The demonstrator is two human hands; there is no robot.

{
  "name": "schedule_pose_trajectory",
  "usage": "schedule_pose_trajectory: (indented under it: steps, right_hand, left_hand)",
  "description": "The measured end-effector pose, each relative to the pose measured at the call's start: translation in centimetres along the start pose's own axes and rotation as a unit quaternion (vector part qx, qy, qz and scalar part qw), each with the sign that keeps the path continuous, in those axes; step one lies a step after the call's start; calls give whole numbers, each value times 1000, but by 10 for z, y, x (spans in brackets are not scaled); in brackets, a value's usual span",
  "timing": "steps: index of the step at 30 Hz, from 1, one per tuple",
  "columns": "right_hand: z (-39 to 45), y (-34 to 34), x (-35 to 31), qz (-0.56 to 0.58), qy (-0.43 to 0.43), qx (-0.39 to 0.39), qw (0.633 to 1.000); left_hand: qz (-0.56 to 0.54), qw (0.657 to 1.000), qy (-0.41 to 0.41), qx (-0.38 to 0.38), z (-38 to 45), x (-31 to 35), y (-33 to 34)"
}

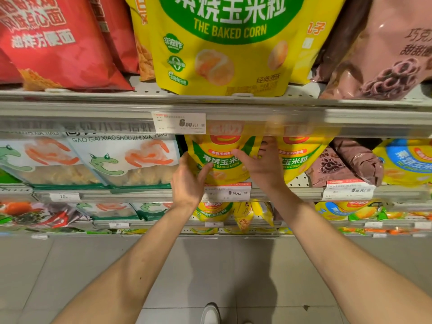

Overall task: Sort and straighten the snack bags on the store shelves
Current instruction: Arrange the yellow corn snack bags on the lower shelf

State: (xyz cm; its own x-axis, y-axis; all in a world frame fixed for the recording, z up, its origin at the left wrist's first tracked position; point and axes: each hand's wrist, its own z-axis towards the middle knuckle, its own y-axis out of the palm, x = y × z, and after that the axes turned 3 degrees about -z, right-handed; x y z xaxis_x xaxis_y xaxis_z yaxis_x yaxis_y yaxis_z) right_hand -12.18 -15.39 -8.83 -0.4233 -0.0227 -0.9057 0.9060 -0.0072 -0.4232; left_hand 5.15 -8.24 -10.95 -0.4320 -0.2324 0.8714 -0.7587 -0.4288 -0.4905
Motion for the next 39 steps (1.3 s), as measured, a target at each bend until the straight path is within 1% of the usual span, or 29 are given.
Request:
schedule_pose_trajectory:
  steps: [6,11,13,16,18,20,22,24,29,32,35,39]
  right_hand:
    - [-13,6,7,6,-4,14,1000]
    - [-27,-4,13,-16,2,1,1000]
    - [-31,-10,15,-39,3,-6,999]
    - [-36,-11,16,-54,5,-14,998]
    - [-38,-8,16,-48,2,-18,999]
    - [-38,-8,15,-30,4,-43,999]
    - [-37,-12,15,-17,-2,-85,996]
    - [-35,-15,17,-13,-4,-109,994]
    - [-33,-14,19,-4,-10,-104,995]
    - [-32,-13,20,-17,11,-112,994]
    - [-36,-16,14,-26,33,-114,993]
    - [-54,-29,-2,-70,41,-134,988]
  left_hand:
    - [-33,996,14,-81,-7,-3,-2]
    - [-57,990,10,-129,-18,-13,-7]
    - [-54,990,9,-132,-24,-17,-9]
    - [-42,993,11,-114,-26,-21,-11]
    - [-48,993,10,-110,-23,-20,-13]
    - [-55,992,8,-116,-21,-18,-16]
    - [-53,991,-10,-122,-21,-15,-21]
    - [-57,989,-34,-133,-23,-14,-25]
    - [-97,980,-71,-159,-23,-17,-31]
    - [-86,981,-63,-163,-23,-10,-36]
    - [-58,986,-54,-150,-25,-2,-43]
    - [-25,988,-35,-148,-39,6,-57]
